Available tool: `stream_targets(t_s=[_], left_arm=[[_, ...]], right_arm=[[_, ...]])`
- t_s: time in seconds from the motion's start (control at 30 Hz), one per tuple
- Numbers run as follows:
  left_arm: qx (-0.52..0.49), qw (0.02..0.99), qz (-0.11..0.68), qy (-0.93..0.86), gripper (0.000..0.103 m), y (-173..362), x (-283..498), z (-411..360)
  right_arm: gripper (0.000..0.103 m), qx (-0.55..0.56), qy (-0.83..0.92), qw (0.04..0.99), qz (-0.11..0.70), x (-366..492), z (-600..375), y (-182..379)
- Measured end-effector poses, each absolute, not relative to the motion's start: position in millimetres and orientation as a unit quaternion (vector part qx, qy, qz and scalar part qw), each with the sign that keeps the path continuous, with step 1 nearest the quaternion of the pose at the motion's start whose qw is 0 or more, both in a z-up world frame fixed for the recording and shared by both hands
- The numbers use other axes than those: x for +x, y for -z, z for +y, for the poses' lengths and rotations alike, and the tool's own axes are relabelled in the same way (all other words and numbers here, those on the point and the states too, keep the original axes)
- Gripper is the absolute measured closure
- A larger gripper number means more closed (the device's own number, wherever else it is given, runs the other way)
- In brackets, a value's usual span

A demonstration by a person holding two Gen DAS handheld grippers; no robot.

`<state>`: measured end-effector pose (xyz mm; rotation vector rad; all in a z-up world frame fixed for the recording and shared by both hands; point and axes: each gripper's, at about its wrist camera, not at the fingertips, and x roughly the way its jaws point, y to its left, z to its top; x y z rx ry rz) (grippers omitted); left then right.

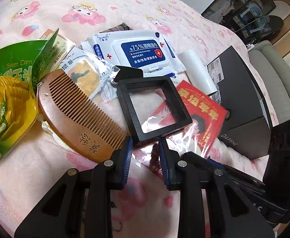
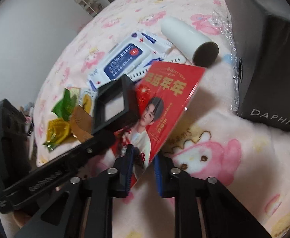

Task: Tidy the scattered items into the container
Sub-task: 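Close the right gripper on the red envelope edge, then lift the red envelope with the right gripper and carry it over the DAPHNE box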

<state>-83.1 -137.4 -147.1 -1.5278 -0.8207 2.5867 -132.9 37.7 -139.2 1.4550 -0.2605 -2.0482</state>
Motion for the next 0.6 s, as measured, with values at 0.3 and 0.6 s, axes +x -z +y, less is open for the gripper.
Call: stream_targets(t_s=[0.3,0.6], left_arm=[[-0.508,0.033,-0.221,-0.832,0.069,150,-82,-115],[-0.535,0.13,-0.195,-0.812,0.057,155,-78,-71]], right_arm=[[0.095,0.527,0.786,0.309,-0.092,-102,75,109],[0.091,0.558,0.784,0.254,-0.098,-83,133,120]])
